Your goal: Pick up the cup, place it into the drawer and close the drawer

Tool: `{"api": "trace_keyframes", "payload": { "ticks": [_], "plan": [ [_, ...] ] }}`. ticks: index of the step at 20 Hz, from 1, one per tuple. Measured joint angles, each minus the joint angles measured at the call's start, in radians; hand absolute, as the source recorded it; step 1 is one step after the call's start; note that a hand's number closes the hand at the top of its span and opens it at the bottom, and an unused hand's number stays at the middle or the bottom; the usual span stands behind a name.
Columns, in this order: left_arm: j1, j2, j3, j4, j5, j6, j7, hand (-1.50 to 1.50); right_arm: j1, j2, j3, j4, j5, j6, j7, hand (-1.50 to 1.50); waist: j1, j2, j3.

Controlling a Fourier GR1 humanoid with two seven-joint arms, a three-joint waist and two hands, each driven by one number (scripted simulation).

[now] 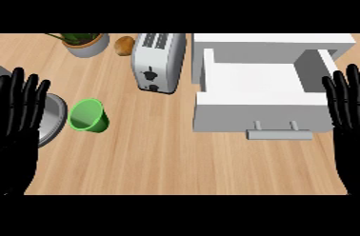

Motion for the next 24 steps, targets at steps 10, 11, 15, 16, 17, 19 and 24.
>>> {"api": "trace_keyframes", "payload": {
  "ticks": [10,11,15,16,17,19,24],
  "plan": [
    [-0.089,0.164,0.191,0.281,0.402,-0.292,0.008,-1.50,-0.021,-0.028,0.028,0.034,-0.051,0.072,0.066,-1.50,-0.007,0.009,0.009],
    [-0.094,0.182,0.213,0.310,0.448,-0.313,0.027,-1.50,-0.013,-0.032,0.031,0.041,-0.059,0.085,0.066,-1.50,-0.006,0.009,0.009],
    [-0.153,0.217,0.259,0.497,0.501,-0.399,-0.003,-1.50,-0.056,-0.037,0.030,0.082,-0.078,0.106,0.097,-1.50,-0.007,0.008,0.011],
    [-0.168,0.229,0.271,0.549,0.506,-0.423,-0.016,-1.50,-0.071,-0.037,0.025,0.102,-0.079,0.106,0.093,-1.50,-0.007,0.008,0.010],
    [-0.183,0.242,0.279,0.602,0.499,-0.443,-0.030,-1.50,-0.077,-0.034,0.031,0.100,-0.076,0.106,0.103,-1.50,-0.007,0.008,0.011],
    [-0.190,0.256,0.287,0.651,0.483,-0.460,-0.041,-1.50,-0.123,-0.047,0.000,0.147,-0.096,0.117,0.107,-1.50,-0.005,0.008,0.011],
    [-0.249,0.263,0.284,0.864,0.380,-0.490,-0.147,-1.50,-0.144,-0.053,-0.015,0.196,-0.098,0.139,0.072,-1.50,-0.009,0.008,0.011]
  ]
}}
